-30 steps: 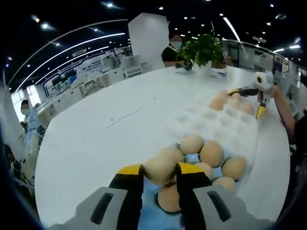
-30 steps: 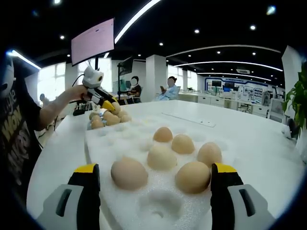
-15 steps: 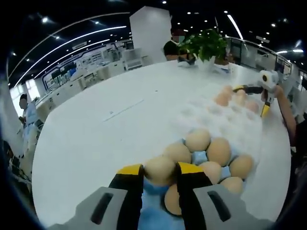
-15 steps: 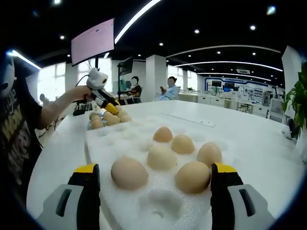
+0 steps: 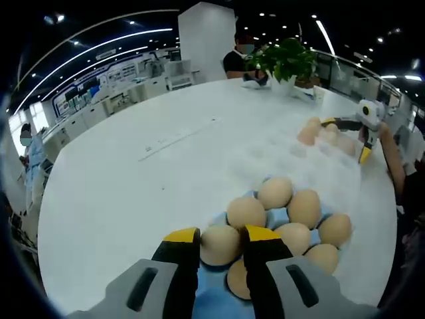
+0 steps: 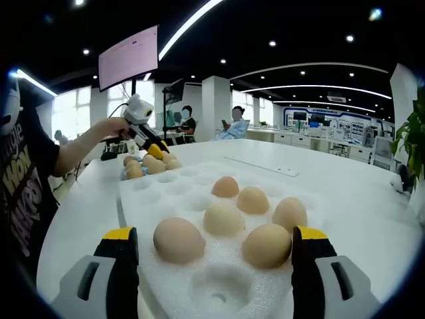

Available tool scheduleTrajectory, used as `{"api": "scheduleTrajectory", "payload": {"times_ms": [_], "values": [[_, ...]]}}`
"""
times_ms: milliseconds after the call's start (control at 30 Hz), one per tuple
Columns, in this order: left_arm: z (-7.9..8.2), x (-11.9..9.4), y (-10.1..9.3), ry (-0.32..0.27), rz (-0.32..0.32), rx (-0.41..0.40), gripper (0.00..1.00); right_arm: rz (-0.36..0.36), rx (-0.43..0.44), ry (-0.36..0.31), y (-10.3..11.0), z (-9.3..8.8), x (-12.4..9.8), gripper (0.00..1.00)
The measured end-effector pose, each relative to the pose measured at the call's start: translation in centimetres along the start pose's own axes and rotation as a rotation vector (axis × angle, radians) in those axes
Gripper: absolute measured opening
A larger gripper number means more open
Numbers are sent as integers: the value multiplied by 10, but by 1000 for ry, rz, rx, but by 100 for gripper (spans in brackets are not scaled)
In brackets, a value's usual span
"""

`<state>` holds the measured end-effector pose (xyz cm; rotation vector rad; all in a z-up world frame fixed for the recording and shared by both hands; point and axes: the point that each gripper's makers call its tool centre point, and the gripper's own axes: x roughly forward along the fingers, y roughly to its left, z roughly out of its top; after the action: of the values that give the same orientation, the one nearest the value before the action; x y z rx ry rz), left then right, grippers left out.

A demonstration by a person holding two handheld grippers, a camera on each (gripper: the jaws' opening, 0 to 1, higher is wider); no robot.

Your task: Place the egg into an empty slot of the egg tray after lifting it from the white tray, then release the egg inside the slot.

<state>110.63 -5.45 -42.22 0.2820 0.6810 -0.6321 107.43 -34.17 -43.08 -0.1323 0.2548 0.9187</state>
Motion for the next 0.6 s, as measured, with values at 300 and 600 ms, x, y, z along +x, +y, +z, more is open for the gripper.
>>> {"api": "scheduleTrajectory", "payload": {"times_ms": [300, 600], "values": [[-7, 2, -15, 13, 8, 5, 27, 0, 0, 0, -1, 0, 1, 100], [-8, 5, -20, 17, 0, 4, 30, 0, 0, 0, -1, 1, 1, 100]]}}
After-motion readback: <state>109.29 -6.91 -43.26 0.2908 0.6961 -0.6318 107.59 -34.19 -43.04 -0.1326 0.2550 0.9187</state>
